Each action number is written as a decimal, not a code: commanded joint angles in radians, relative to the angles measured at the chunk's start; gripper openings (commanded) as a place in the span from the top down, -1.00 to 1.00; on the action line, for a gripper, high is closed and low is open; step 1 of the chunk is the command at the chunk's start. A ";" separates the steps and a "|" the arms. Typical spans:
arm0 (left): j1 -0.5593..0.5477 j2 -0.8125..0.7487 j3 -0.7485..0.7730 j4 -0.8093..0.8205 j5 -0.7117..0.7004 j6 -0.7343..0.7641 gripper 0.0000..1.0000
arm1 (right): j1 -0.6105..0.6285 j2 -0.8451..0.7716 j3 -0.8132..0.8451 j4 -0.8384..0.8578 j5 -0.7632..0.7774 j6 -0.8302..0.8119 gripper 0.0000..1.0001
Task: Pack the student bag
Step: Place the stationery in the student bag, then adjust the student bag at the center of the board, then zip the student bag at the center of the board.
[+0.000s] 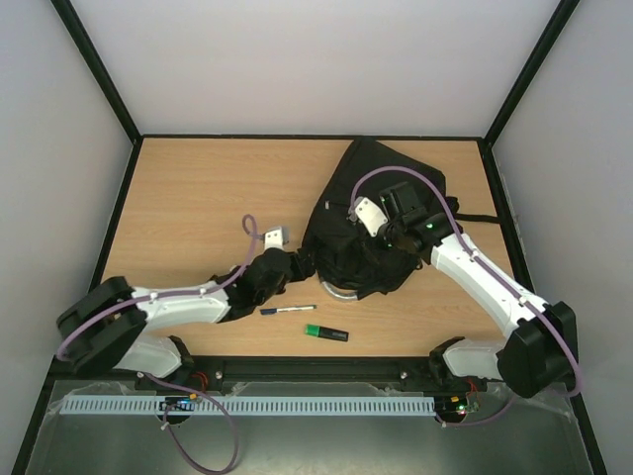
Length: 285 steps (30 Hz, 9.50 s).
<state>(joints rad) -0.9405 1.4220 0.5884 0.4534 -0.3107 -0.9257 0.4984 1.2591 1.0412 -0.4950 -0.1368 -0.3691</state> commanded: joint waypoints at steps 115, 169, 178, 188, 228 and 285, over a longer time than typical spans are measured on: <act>0.044 -0.038 -0.010 -0.364 0.197 0.707 -0.23 | -0.182 0.485 0.040 0.089 -0.123 0.125 0.03; 0.279 0.241 -0.070 0.196 0.786 0.988 0.02 | -0.182 0.388 -0.058 0.130 -0.033 0.107 0.06; 0.281 0.234 -0.075 0.196 0.761 0.974 0.25 | -0.182 0.392 -0.058 0.128 -0.035 0.106 0.06; 0.287 0.257 -0.040 0.113 0.677 0.928 0.54 | -0.182 0.387 -0.059 0.128 -0.033 0.107 0.06; 0.025 0.183 0.012 -0.094 0.574 0.818 0.95 | -0.182 0.403 -0.055 0.120 -0.037 0.111 0.07; -0.174 0.215 0.513 -0.457 -0.135 1.074 -0.97 | -0.318 -0.076 -0.373 -0.050 -0.025 -0.167 0.14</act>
<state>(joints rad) -1.1294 1.5959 1.0451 -0.0135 -0.4358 0.0895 0.1738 1.0954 0.6502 -0.6285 -0.2165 -0.5858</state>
